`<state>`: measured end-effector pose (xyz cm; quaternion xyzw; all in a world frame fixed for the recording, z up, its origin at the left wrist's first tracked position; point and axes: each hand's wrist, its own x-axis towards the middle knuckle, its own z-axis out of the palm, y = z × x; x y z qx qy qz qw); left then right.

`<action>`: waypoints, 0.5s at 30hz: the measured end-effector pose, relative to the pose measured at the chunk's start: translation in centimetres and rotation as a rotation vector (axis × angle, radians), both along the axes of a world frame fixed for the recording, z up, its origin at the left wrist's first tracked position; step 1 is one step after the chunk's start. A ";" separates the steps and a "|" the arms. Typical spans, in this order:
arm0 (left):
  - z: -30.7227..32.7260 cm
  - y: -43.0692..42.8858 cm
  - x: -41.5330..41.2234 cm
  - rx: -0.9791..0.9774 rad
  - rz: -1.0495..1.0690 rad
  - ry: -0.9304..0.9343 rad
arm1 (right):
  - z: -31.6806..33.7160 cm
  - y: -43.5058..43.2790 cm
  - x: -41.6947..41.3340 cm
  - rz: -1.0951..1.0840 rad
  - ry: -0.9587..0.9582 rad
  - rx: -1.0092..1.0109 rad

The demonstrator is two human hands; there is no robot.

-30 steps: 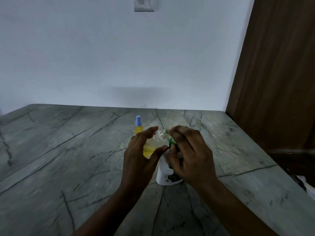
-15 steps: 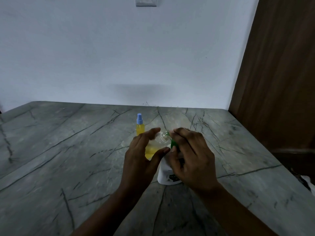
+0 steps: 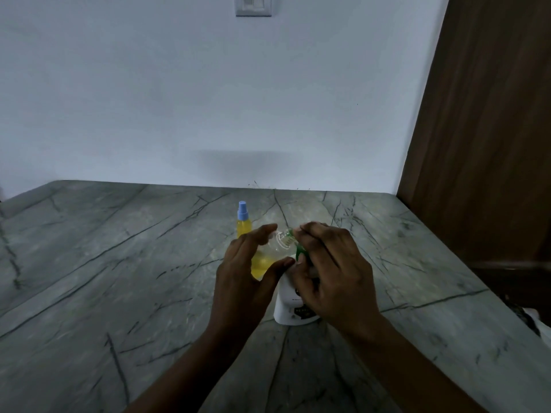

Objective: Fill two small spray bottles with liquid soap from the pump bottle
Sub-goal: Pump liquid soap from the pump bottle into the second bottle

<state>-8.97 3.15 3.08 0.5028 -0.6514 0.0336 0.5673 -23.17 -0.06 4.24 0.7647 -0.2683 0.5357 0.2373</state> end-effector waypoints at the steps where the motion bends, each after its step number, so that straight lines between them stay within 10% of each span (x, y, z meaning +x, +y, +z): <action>1: 0.2 0.1 -0.1 -0.004 -0.003 0.005 | 0.1 0.0 0.0 -0.004 0.003 -0.007; 15: 0.5 0.2 -0.4 -0.030 -0.014 0.021 | 0.0 0.0 0.1 -0.009 0.017 -0.012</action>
